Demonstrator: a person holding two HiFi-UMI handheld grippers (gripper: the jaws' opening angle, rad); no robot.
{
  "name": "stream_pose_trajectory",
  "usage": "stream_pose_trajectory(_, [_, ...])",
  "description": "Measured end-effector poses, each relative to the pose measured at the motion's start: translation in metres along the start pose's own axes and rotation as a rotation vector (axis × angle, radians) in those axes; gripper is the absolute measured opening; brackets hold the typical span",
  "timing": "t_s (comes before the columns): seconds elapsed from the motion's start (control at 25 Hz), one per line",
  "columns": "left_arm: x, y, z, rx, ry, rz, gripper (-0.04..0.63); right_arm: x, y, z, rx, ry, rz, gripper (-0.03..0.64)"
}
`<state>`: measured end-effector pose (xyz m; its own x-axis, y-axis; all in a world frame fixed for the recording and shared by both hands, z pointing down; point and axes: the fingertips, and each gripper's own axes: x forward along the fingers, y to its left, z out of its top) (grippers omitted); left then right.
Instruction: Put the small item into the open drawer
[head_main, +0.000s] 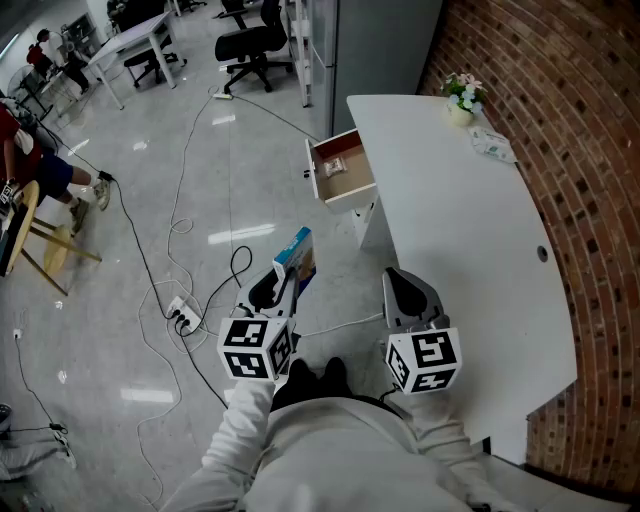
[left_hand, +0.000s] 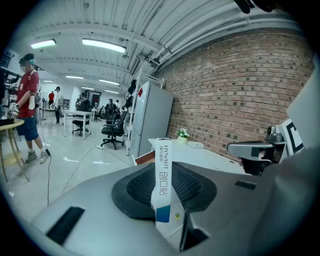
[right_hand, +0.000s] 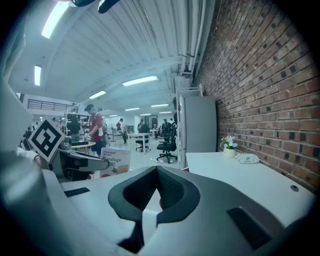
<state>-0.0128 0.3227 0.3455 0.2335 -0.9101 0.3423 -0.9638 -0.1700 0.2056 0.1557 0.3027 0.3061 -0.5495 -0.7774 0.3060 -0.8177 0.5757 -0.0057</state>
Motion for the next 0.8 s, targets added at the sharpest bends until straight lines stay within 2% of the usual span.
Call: stream_pose_trajectory(0.8, [0.010, 0.011, -0.007, -0.044, 0.001, 0.037, 0.101, 0.018, 0.000, 0.001, 0.033, -0.013, 0.008, 0.026])
